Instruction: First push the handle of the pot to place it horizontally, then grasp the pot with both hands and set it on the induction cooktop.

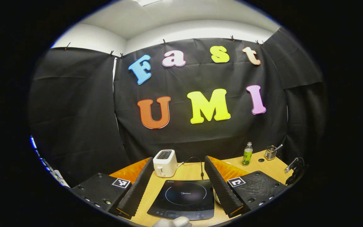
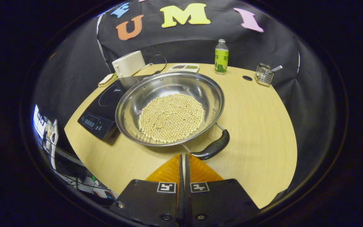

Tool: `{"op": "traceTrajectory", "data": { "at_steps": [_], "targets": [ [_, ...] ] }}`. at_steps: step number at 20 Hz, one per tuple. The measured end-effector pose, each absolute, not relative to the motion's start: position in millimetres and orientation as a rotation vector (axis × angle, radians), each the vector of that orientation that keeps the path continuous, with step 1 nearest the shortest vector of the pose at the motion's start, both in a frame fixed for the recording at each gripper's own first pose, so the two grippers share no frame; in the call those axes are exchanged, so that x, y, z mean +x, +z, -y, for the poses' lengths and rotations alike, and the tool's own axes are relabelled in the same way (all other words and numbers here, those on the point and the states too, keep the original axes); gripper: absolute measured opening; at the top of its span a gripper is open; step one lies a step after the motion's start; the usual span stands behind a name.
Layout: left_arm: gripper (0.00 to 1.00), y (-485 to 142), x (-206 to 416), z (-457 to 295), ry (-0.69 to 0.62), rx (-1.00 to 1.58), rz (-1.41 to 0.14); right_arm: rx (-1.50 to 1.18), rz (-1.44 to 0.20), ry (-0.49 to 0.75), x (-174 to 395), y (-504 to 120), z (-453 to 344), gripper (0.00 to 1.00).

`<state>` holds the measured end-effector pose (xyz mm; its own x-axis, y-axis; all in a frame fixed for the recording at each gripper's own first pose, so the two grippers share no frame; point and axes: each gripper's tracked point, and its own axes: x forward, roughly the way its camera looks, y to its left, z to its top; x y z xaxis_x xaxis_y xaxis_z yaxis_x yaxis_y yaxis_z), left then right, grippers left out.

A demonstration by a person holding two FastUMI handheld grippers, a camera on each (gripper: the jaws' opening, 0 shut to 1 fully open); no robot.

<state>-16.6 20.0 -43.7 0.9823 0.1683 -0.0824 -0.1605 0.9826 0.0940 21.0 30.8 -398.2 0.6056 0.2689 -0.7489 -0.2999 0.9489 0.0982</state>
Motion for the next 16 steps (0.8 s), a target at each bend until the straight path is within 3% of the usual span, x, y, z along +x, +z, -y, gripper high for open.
{"op": "traceTrajectory", "data": {
  "at_steps": [7,16],
  "targets": [
    [0.96,-49,-13,-2,0.202,0.078,-0.117,-0.022,-0.851,0.333,40,-392,-9,0.0],
    [0.96,-49,-17,13,0.302,0.085,-0.148,-0.052,-0.846,0.351,77,-391,32,0.04]
  ]
}}
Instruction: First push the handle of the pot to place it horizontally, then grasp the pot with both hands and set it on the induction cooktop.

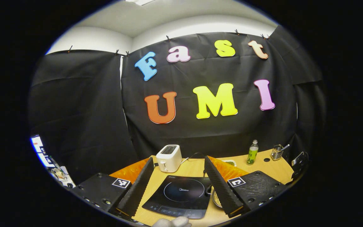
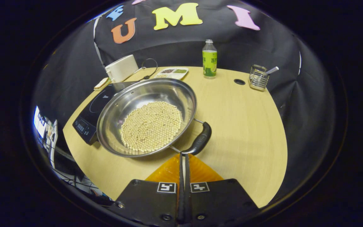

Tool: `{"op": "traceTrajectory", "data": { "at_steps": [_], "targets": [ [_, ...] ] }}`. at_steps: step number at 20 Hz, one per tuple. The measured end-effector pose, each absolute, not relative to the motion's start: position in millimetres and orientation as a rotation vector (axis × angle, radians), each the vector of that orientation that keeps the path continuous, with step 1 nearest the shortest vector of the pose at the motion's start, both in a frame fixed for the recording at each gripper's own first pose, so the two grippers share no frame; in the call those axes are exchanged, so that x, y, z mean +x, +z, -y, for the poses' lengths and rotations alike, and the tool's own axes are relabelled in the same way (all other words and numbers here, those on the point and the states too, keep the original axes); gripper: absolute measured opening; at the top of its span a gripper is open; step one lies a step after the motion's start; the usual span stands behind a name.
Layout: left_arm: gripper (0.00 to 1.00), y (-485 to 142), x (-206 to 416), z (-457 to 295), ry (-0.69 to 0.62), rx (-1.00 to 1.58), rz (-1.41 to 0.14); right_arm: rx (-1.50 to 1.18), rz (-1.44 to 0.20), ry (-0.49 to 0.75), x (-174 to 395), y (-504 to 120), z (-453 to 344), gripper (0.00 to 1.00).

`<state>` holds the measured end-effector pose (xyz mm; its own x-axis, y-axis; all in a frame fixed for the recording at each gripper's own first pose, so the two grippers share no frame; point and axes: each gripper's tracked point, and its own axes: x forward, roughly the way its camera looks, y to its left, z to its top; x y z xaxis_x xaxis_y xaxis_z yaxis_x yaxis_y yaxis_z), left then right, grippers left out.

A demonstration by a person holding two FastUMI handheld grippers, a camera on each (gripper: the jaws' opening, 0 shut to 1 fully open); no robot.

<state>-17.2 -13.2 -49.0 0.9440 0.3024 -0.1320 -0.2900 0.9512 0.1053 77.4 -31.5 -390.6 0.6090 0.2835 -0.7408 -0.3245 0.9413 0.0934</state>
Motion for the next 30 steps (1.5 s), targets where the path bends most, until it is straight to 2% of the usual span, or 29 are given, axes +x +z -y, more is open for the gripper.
{"op": "traceTrajectory", "data": {
  "at_steps": [4,5,7,14,21,22,23,25,27,28,30],
  "targets": [
    [0.96,-49,-17,17,0.345,0.091,-0.165,-0.047,-0.848,0.368,94,-390,41,0.04],
    [0.96,-49,-18,15,0.359,0.091,-0.168,-0.049,-0.846,0.368,98,-389,43,0.01],
    [0.96,-51,-19,18,0.372,0.077,-0.175,-0.054,-0.84,0.373,107,-389,45,0.04],
    [0.96,-61,-18,22,0.405,0.093,-0.205,-0.086,-0.83,0.4,130,-386,51,0.04],
    [0.96,-76,-9,27,0.351,0.032,-0.201,-0.094,-0.803,0.387,131,-377,50,0.04],
    [0.96,-80,-7,26,0.343,0.024,-0.207,-0.092,-0.8,0.378,129,-374,51,0.01],
    [0.96,-86,-5,25,0.331,0.017,-0.213,-0.086,-0.792,0.369,125,-372,51,0.04],
    [0.96,-98,-1,21,0.308,0.014,-0.234,-0.083,-0.78,0.354,118,-365,51,0.04],
    [0.96,-113,6,21,0.255,0.002,-0.249,-0.081,-0.765,0.335,110,-355,50,0.11],
    [0.96,-118,10,19,0.232,-0.008,-0.257,-0.073,-0.761,0.319,107,-350,49,0.22],
    [0.96,-137,15,15,0.191,-0.016,-0.28,-0.047,-0.747,0.294,98,-339,46,0.57]
  ]
}}
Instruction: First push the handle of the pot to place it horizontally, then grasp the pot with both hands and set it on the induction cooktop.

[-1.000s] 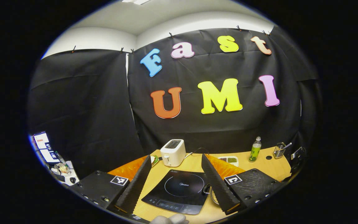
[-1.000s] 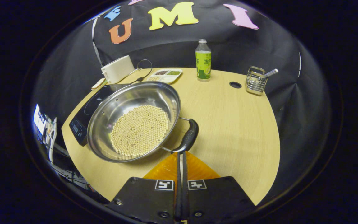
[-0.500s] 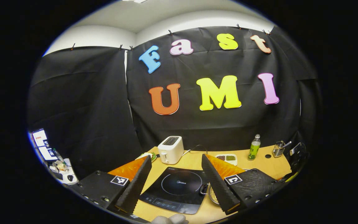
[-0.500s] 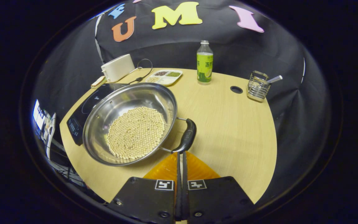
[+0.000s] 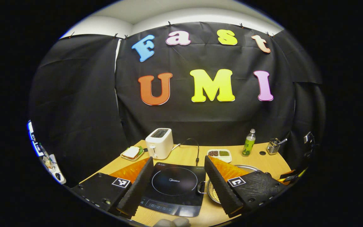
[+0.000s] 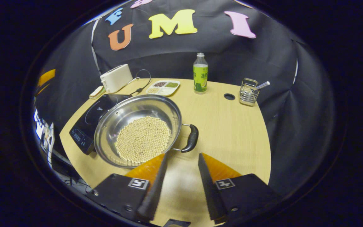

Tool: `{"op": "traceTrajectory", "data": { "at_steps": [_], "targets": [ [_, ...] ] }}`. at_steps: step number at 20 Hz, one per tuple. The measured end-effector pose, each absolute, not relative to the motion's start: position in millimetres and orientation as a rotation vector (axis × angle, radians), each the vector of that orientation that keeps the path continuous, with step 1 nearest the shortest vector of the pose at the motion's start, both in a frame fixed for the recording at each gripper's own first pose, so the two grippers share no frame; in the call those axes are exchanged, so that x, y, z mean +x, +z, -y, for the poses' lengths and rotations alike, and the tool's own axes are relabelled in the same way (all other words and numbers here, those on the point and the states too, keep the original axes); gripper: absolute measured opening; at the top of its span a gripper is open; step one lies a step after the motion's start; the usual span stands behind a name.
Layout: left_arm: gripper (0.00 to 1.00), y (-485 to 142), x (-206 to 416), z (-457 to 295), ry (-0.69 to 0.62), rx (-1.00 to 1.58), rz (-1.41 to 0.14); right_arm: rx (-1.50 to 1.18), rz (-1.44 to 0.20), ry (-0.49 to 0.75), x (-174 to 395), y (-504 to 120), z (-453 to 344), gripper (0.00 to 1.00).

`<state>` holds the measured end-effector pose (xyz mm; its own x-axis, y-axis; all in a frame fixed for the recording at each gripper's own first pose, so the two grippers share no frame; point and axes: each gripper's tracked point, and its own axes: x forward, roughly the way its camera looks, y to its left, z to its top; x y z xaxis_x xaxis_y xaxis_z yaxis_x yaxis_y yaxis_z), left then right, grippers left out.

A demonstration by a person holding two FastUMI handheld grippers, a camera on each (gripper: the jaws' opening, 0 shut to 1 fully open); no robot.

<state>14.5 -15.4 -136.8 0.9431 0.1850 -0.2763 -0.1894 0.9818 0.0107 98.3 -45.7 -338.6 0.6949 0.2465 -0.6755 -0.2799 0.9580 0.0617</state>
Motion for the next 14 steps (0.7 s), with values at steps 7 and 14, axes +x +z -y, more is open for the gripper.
{"op": "traceTrajectory", "data": {
  "at_steps": [7,14],
  "targets": [
    [0.97,-224,37,16,0.038,-0.097,-0.447,0.0,-0.71,0.124,84,-321,44,0.77],
    [0.96,-304,58,51,-0.027,-0.11,-0.624,0.031,-0.744,0.086,104,-335,41,0.77]
  ]
}}
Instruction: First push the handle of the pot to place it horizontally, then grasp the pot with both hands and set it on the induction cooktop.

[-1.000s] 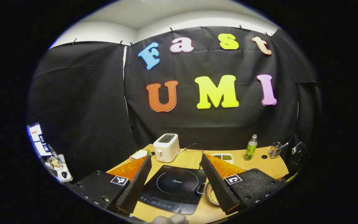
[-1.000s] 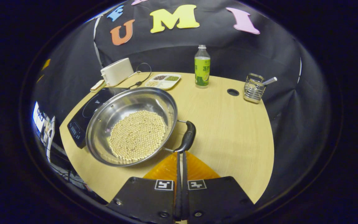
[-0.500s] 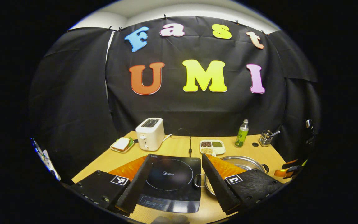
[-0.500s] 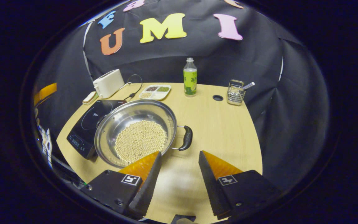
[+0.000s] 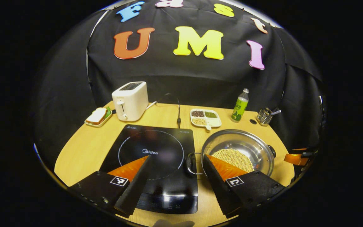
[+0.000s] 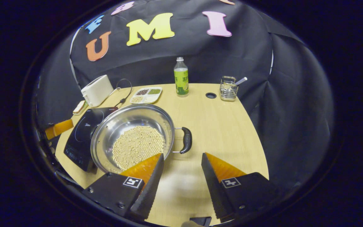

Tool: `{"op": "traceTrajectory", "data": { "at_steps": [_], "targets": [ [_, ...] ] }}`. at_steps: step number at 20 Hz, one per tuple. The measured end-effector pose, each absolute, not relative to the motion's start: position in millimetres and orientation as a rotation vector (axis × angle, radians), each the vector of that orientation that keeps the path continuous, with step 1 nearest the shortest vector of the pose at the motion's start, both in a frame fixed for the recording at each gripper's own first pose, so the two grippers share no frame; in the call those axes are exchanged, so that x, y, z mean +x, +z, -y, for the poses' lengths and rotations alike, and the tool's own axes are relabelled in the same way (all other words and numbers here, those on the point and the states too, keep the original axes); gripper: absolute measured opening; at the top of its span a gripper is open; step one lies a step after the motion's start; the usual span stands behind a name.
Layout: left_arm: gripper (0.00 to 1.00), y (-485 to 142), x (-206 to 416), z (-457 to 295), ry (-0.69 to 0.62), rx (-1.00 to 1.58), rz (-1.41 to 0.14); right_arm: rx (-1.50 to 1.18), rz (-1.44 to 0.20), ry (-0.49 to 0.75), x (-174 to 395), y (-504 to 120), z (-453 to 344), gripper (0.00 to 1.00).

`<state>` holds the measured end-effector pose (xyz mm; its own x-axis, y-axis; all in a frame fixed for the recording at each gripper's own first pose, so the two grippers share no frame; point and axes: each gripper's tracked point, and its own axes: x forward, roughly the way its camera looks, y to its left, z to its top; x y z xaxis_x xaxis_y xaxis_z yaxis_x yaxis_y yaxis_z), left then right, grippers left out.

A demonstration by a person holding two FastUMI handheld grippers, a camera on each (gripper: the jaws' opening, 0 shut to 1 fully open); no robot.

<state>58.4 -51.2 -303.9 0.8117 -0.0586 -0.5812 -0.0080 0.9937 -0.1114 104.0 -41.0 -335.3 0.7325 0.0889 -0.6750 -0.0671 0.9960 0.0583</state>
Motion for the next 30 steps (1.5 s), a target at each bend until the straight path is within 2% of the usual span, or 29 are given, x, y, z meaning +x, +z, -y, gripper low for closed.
{"op": "traceTrajectory", "data": {
  "at_steps": [12,23,24,25,30],
  "targets": [
    [0.96,-389,95,89,-0.022,-0.073,-0.815,0.004,-0.845,0.168,165,-371,28,0.77],
    [0.96,-394,106,98,-0.036,-0.027,-0.879,-0.032,-0.971,0.158,176,-397,25,0.77],
    [0.96,-396,107,97,-0.03,-0.024,-0.883,-0.035,-0.973,0.152,177,-398,24,0.72],
    [0.89,-393,107,97,-0.023,-0.023,-0.888,-0.041,-0.978,0.147,177,-397,25,0.71],
    [0.81,-393,108,90,-0.008,-0.074,-0.916,-0.05,-0.981,0.132,178,-396,25,0.67]
  ]
}}
